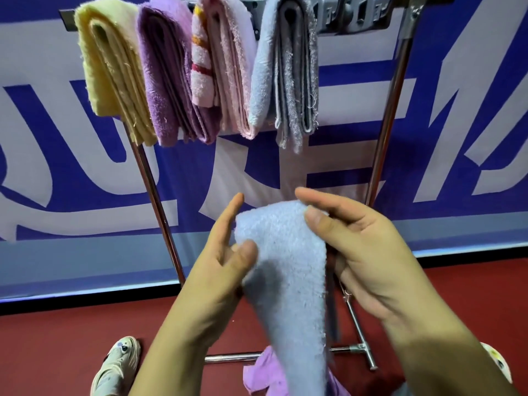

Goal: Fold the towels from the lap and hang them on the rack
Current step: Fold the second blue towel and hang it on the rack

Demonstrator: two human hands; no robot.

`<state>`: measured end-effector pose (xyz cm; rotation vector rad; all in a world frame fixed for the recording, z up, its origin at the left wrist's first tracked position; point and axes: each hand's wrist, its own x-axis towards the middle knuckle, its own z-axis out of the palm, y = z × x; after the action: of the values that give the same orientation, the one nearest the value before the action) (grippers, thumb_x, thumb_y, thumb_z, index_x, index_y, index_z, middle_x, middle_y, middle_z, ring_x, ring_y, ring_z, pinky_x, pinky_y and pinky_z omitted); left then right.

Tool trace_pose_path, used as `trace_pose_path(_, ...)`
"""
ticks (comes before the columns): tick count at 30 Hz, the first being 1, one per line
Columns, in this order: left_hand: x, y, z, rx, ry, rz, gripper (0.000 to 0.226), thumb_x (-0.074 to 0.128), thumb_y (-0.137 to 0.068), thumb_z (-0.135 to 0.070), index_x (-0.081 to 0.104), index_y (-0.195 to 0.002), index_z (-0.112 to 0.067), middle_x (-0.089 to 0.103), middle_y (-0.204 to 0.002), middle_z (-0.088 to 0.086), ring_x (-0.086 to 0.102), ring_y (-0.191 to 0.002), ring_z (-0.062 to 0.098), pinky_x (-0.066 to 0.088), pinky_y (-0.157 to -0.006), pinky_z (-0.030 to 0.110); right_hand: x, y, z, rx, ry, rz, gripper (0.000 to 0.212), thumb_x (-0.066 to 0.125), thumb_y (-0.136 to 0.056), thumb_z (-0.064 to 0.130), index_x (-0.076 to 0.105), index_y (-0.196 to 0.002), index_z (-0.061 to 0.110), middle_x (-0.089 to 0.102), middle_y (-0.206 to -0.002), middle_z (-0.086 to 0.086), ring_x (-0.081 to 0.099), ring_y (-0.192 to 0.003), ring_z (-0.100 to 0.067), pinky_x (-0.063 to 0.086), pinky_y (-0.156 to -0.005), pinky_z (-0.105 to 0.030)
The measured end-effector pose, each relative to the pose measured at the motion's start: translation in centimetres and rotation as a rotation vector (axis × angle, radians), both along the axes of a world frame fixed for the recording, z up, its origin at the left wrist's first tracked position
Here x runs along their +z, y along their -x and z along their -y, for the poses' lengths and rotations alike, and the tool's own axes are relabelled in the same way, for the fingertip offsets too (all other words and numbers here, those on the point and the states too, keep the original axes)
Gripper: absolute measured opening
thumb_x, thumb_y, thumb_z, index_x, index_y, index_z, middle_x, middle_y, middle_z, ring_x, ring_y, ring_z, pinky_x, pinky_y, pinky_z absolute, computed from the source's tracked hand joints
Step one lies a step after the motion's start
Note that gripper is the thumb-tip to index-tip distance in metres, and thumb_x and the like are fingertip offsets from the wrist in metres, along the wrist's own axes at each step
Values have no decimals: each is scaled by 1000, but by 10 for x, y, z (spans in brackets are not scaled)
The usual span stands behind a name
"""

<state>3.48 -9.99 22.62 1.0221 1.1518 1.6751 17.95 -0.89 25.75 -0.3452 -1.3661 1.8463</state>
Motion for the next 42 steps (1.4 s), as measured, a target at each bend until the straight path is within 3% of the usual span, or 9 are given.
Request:
trace_pose_path(3,2,-2,0,-4,-86,39,96,86,-58,-8,43,-135,-45,71,-109,16,69,-99,25,56,-77,30,6,1,-5,-6,108,-45,29,62,-70,16,73,-97,16,69,-82,-5,66,-70,-9,57,-62,-21)
trace_pose_path(5,8,-3,-3,61,-100,32,89,76,-67,2,45,-134,-47,71,-98,25,69,-89,29,57,-76,34,7,-2,-7,-7,143,-57,35,60,-73,19,69,-107,17,69,-80,-3,67,-70,-9,57,-64,-22)
trace_pose_path(11,23,-10,-19,87,-103,-33,72,75,-74,-6,52,-127,-48,65,-86,29,64,-82,29,54,-76,37,1,-15,-10,31,39,95,57,62,-68,38,56,-125,36,70,-113,-1,64,-107,-13,49,-94,-29)
trace_pose_path(16,28,-10,-26,92,-93,-72,70,66,-72,-10,47,-132,-41,74,-90,12,71,-83,21,58,-72,31,-3,-15,-12,10,-128,156,42,69,-74,7,67,-112,26,74,-98,-5,68,-95,-13,53,-80,-20)
trace_pose_path(22,29,-2,-18,117,-40,-80,71,75,-71,-23,47,-132,-46,67,-122,3,69,-101,16,55,-72,21,5,0,-11,-10,-40,24,30,63,-69,11,73,-96,19,75,-84,-2,69,-81,-11,56,-73,-22)
trace_pose_path(28,29,0,-17,125,-123,-67,69,70,-72,-3,50,-126,-40,75,-96,13,72,-87,20,55,-69,25,12,2,-14,-17,-69,4,37,62,-74,22,67,-110,23,73,-98,-8,67,-94,-15,52,-87,-25)
trace_pose_path(32,37,-3,-23,163,-152,-59,66,67,-72,-9,50,-129,-39,74,-88,13,71,-83,20,55,-70,25,12,-4,-15,47,-186,139,44,68,-78,28,59,-120,35,71,-108,-7,65,-107,-17,48,-96,-27)
trace_pose_path(36,36,-1,-25,155,-125,-66,73,74,-73,-7,46,-133,-38,74,-98,12,71,-92,22,55,-75,27,13,-6,-20,-9,-234,133,46,65,-73,15,62,-117,28,70,-94,-25,66,-87,-18,52,-83,-26)
trace_pose_path(42,35,3,-19,157,-112,-85,72,74,-69,-6,49,-130,-35,74,-101,10,71,-96,19,54,-75,23,10,2,-22,-51,-162,39,37,71,-68,28,71,-105,25,68,-81,-15,63,-80,-19,52,-74,-26)
